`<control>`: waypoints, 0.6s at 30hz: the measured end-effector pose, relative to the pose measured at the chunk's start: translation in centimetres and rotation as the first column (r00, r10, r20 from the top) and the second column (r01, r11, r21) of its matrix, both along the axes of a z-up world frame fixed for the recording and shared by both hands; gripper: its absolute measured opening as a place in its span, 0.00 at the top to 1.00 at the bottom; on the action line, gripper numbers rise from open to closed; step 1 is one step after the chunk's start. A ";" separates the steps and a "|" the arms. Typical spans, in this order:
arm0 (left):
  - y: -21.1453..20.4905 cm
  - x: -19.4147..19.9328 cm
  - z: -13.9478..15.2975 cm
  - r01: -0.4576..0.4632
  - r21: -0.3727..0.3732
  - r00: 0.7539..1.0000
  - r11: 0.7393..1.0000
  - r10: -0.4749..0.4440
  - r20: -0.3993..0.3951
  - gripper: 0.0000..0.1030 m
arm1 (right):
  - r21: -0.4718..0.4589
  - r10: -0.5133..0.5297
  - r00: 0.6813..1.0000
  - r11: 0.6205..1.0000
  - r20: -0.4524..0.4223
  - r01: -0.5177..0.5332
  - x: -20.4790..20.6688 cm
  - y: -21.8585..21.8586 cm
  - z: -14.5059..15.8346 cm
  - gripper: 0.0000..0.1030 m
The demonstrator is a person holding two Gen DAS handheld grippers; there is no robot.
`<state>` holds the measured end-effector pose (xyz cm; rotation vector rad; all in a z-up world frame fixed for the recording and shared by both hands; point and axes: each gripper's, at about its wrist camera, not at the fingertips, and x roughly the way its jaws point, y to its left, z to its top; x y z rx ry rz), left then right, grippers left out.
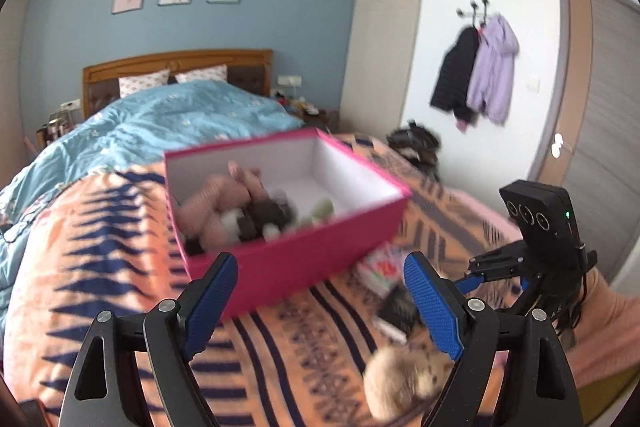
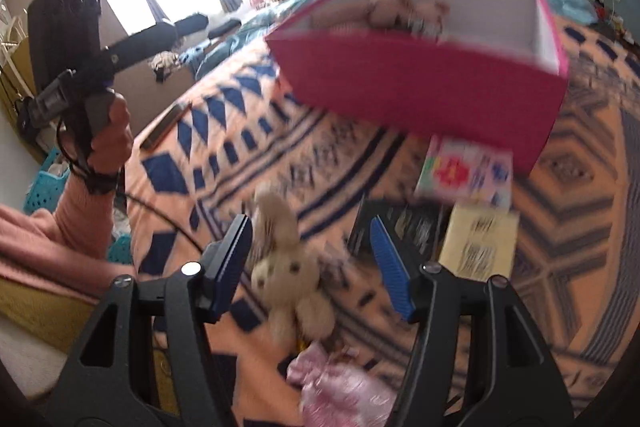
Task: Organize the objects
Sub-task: 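Grasp the cream bunny plush with plaid bow using the left gripper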
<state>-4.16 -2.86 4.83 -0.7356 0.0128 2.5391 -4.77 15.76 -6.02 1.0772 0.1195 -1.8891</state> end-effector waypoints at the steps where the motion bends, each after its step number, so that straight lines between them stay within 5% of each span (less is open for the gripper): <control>1: 0.3 0.2 -0.7 0.011 -0.005 1.000 1.000 -0.011 0.017 0.16 | 0.014 0.001 1.000 1.000 0.007 -0.001 0.3 -0.1 -0.7 0.39; 7: 2.0 0.8 -5.9 0.052 -0.034 0.987 0.998 -0.046 0.155 0.16 | 0.043 -0.003 0.995 0.999 0.097 -0.001 1.7 0.3 -4.5 0.39; 12: 3.7 0.5 -9.1 0.088 -0.053 0.966 0.995 -0.072 0.250 0.20 | 0.072 0.028 0.998 0.997 0.064 -0.033 2.7 0.0 -5.1 0.39; 14: 4.0 0.5 -10.0 0.092 -0.043 0.957 0.995 -0.077 0.278 0.21 | 0.074 0.018 0.998 0.997 0.059 -0.023 2.7 0.1 -5.1 0.47; 16: 4.0 0.3 -10.4 0.096 -0.024 0.951 0.995 -0.085 0.299 0.22 | 0.069 0.014 0.997 0.997 0.073 -0.019 2.4 0.2 -5.2 0.65; 18: 3.9 0.2 -10.7 0.100 -0.006 0.946 0.995 -0.094 0.311 0.29 | 0.051 0.009 0.997 0.999 0.076 -0.013 2.2 0.5 -5.2 0.70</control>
